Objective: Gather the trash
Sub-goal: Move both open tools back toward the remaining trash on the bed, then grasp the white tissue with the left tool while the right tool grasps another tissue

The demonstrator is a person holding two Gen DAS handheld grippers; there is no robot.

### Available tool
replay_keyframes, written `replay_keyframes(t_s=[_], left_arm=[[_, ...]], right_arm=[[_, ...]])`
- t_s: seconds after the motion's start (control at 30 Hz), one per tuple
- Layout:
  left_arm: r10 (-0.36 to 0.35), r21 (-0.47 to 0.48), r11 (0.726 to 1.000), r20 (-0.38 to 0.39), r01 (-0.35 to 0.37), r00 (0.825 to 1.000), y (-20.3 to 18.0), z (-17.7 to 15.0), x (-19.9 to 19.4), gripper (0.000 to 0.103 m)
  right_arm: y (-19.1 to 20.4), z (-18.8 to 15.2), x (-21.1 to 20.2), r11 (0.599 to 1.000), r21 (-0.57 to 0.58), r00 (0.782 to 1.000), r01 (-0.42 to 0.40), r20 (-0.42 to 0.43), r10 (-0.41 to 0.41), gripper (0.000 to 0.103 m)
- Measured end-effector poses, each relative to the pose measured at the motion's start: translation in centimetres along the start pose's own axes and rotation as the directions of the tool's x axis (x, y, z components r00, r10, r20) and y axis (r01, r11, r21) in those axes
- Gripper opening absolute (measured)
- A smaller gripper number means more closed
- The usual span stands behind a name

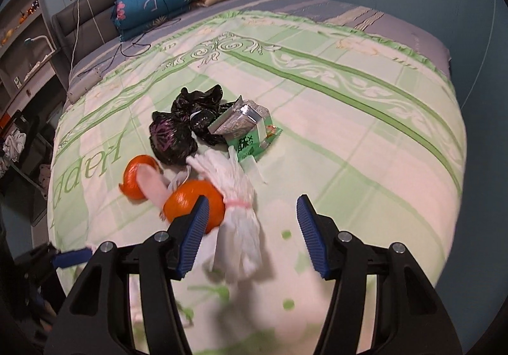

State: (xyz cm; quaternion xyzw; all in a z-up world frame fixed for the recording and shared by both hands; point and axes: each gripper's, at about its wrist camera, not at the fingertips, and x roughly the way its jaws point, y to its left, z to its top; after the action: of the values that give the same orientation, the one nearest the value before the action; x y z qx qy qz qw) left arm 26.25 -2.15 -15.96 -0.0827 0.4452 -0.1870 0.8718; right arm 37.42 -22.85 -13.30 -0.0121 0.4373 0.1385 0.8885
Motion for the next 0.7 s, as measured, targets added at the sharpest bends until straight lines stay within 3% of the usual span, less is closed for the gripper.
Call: replay_keyframes(t_s=[0.37, 0.63, 0.7], left_arm=[[-0.026, 0.017, 1.000, -0.025, 0.027, 0.999, -0.3, -0.4, 1.5, 0.074], [-0.045, 0.047, 0.998, -0.038, 0.047, 0.998, -0.8, -0.7, 1.8, 0.056], [-0.049, 0.060, 0.997, -0.048, 0.052, 0.998, -1.1, -0.9, 2.0, 0.046]], right_arm=[[0.9, 2.6, 5.2, 0.997, 0.005, 0.990, -0.079, -0.120, 0.079, 0.047], [1.2, 2.5, 5.6, 0.990, 0.029, 0.976, -0.135, -0.171, 0.137, 0.047], [1.1, 2.5, 5.7, 0.990, 0.042, 0.974, -0.135, -0.179, 0.141, 0.045]])
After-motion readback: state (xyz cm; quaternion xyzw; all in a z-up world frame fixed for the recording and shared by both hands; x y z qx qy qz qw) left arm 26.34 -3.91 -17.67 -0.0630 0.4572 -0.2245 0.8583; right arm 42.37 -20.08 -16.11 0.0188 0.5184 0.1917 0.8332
